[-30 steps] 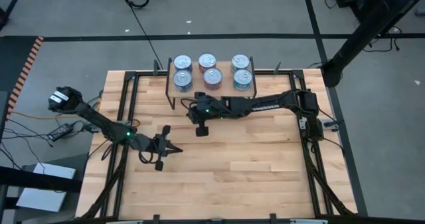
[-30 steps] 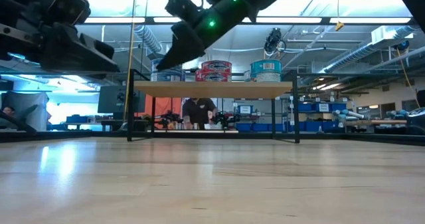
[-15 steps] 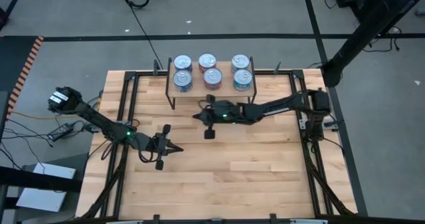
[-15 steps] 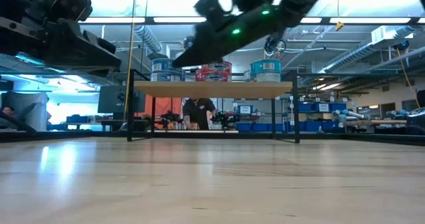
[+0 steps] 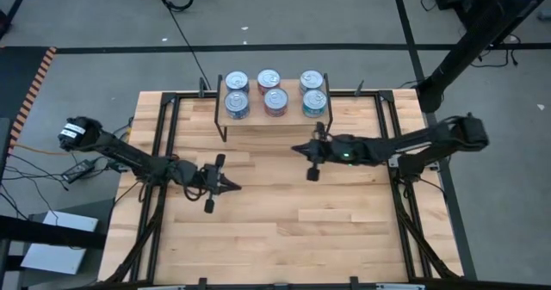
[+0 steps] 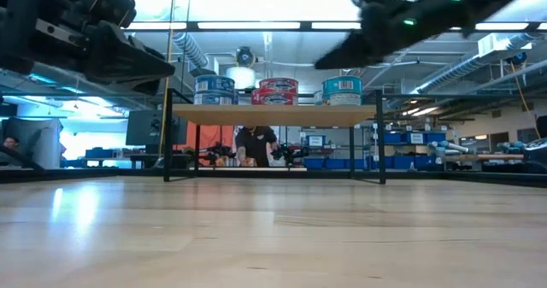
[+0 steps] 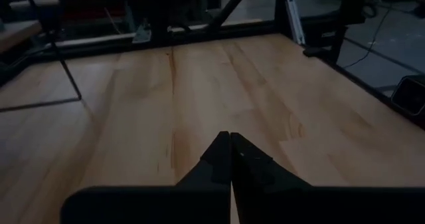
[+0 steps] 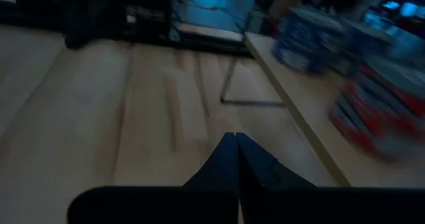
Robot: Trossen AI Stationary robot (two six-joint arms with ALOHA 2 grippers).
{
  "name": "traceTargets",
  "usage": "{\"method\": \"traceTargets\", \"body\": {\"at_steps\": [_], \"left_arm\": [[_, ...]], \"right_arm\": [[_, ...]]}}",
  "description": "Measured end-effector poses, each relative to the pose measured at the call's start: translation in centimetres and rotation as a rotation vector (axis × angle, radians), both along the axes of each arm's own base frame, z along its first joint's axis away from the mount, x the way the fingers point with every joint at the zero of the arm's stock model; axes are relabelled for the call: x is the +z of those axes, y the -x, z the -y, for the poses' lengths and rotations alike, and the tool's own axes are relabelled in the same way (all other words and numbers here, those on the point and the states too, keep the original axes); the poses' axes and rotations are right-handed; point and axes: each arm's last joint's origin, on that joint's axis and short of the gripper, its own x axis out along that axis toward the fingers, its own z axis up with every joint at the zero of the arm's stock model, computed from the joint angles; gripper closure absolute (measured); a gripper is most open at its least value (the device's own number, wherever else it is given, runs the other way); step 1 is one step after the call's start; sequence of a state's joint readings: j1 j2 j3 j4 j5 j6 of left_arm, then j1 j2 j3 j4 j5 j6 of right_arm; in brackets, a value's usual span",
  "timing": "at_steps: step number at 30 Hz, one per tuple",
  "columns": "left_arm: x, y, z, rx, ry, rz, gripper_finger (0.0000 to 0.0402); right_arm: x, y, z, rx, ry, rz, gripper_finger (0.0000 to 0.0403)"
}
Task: Stack canned seafood by type on shelf
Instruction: Return to Home Position
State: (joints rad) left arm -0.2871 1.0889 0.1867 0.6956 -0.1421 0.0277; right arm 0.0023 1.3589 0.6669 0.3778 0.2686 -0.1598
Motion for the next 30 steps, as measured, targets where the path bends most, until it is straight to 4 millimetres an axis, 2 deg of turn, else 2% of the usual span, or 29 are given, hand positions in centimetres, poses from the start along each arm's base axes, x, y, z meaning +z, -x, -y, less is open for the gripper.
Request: {"method": "traceTargets", "body": {"at_steps": [8,15,22,27,30], "left_arm": [[0.5,-0.2,-2.2,-0.026,0.017,0.019,0.04],[1.9,0.7,-3.8,0.0,-0.001,0.074,0.04],[3.1,2.6,-4.4,0.029,-0.023,0.088,0.04],[3.7,4.1,-4.5,0.03,-0.045,0.11,0.0398],[3.3,4.8,-4.5,0.031,-0.051,0.131,0.0398]], "right_arm": [[-1.5,6.9,-1.0,-0.062,-0.049,0.074,0.0403],[-3.0,11.1,-1.2,-0.068,-0.098,0.15,0.0403],[-3.9,13.0,-1.2,-0.057,-0.111,0.197,0.0402],[-3.8,13.4,-1.2,-0.054,-0.113,0.221,0.0402],[-3.8,13.4,-1.2,-0.051,-0.11,0.22,0.0402]]}}
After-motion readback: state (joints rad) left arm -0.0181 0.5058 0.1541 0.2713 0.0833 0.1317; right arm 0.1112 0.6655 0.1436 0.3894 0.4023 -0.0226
